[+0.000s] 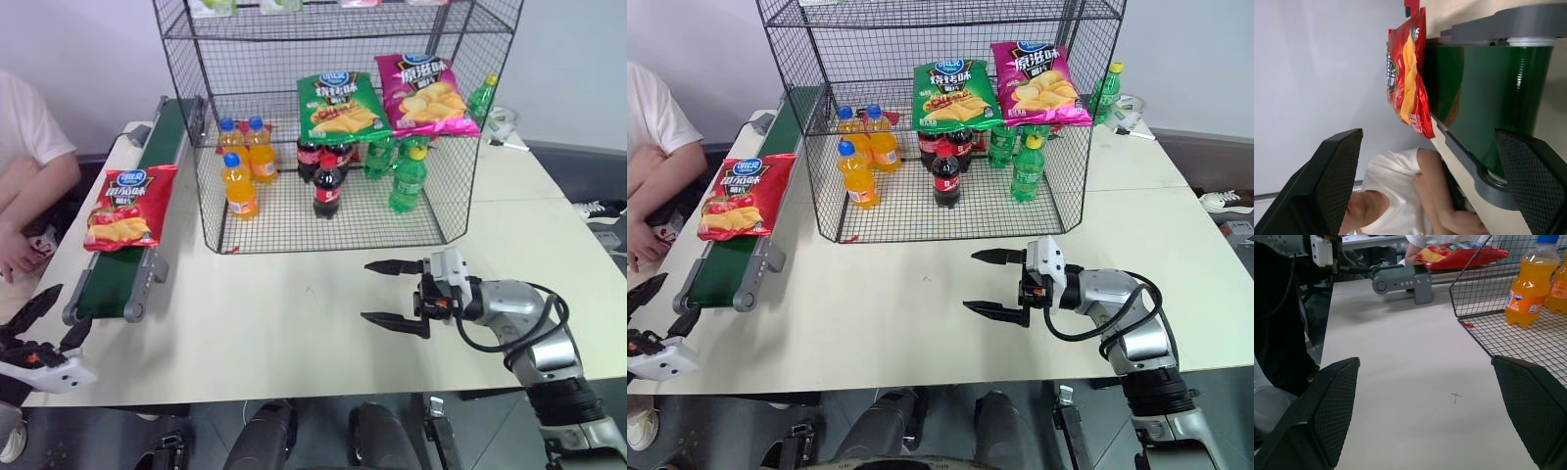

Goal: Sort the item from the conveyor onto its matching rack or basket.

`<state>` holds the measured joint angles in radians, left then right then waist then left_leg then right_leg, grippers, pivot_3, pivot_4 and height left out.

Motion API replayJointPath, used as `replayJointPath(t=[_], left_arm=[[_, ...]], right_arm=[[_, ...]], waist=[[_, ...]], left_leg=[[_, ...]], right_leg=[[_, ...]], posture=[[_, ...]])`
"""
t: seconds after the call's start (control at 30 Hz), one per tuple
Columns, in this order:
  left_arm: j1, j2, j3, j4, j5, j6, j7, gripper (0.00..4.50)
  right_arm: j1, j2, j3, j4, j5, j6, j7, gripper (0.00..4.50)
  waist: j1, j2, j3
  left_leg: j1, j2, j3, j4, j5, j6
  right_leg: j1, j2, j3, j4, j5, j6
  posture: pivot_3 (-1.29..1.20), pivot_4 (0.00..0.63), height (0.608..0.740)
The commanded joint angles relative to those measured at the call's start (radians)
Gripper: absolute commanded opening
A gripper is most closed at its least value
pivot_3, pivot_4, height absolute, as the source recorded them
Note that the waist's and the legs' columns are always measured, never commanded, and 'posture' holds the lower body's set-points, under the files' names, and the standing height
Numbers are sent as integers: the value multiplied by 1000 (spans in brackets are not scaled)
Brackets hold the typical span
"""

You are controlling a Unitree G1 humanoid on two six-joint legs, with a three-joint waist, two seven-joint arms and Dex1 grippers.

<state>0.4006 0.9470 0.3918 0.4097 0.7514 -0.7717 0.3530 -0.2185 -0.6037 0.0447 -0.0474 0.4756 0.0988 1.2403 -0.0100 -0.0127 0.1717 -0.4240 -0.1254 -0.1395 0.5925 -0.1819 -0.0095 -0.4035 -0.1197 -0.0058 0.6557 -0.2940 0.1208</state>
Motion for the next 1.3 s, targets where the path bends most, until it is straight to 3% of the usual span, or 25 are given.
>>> replayJointPath(t=[0.03, 0.83, 1.27, 1.3], left_arm=[[3, 23, -5, -2, -28, 5, 17, 4447], [28, -8, -19, -46, -132, 54, -23, 4447], [-90, -17, -87, -15, -146, 69, -50, 4447], [-93, -17, -87, -15, -152, 68, -51, 4213]], right_arm=[[-14, 10, -11, -22, 0, -22, -6, 4500], [-36, 19, -10, 7, -27, -48, -14, 4500], [-43, 16, -12, 7, -36, -55, -26, 4500], [-44, 15, -12, 6, -36, -54, -27, 4500]], waist=[[0, 0, 0], [0, 0, 0], [0, -1, -1], [0, -1, -1]], left_leg=[[0, 0, 0, 0, 0, 0], [0, 0, 0, 0, 0, 0], [1, 0, 0, 1, 1, 1], [1, 0, 0, 1, 1, 1]], right_leg=[[0, 0, 0, 0, 0, 0], [0, 0, 0, 0, 0, 0], [0, 0, 0, 1, 1, 1], [0, 0, 0, 1, 1, 1]], posture=[[0, 150, 740], [0, 150, 740], [0, 150, 740], [0, 150, 740]])
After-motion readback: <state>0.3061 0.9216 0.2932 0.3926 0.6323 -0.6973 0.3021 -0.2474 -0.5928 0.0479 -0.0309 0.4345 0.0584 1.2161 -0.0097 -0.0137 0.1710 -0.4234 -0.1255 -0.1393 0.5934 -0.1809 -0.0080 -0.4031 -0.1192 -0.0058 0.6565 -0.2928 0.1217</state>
